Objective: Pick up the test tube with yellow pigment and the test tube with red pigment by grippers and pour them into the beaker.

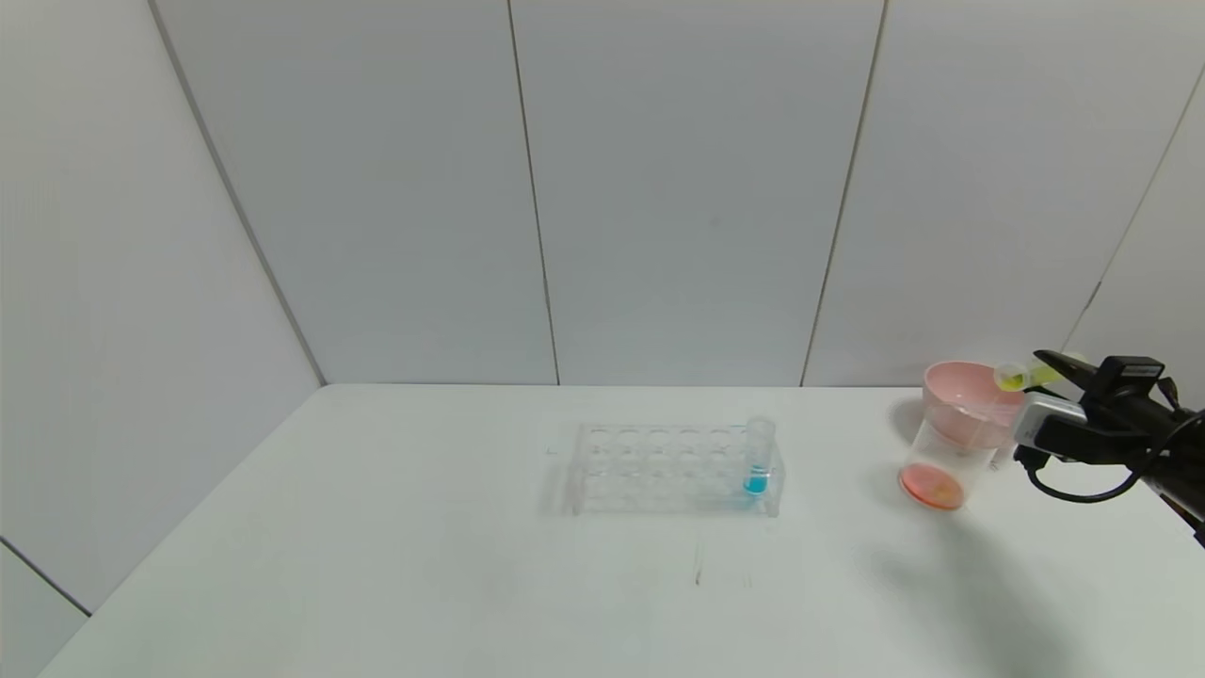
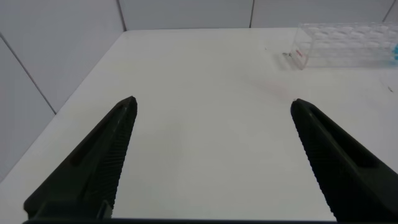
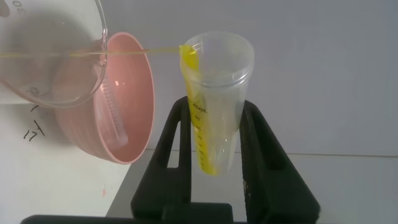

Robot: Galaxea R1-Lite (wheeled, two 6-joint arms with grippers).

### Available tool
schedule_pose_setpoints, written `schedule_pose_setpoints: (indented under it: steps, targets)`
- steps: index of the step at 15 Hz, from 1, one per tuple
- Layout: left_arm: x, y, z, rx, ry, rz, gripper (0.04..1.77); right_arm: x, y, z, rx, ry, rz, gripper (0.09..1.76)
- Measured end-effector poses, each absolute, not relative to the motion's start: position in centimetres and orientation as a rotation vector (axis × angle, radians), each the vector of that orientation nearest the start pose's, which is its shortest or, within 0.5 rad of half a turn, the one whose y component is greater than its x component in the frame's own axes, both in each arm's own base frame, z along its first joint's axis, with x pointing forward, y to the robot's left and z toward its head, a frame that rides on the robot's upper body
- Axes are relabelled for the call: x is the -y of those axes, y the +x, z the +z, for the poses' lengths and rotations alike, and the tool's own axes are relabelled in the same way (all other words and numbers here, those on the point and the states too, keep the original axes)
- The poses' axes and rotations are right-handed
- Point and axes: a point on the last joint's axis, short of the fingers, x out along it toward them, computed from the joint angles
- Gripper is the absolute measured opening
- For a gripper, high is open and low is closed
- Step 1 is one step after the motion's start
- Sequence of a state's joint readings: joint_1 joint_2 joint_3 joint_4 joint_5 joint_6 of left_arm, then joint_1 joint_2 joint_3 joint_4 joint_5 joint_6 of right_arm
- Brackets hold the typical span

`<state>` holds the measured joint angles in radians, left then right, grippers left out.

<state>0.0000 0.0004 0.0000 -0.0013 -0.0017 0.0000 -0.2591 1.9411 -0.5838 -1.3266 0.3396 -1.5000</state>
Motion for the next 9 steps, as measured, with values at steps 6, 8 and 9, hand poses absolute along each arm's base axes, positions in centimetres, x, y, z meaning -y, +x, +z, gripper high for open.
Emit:
schedule_pose_setpoints:
  steps: [6, 8, 9]
  targets:
    - [0.0, -2.3, 7.6, 0.001, 0.000, -0.002, 1.76, 6.7, 31.3, 12.1, 0.021, -1.495, 0.075, 0.53]
    - [0.0, -2.3, 7.6, 0.001, 0.000, -0.002, 1.76, 6.2, 31.5, 12.1, 0.030, -1.503, 0.083, 0.53]
    - [0.0, -2.3, 7.6, 0.001, 0.000, -0.002, 1.76, 6.1, 31.5, 12.2, 0.034, -1.506, 0.085, 0.53]
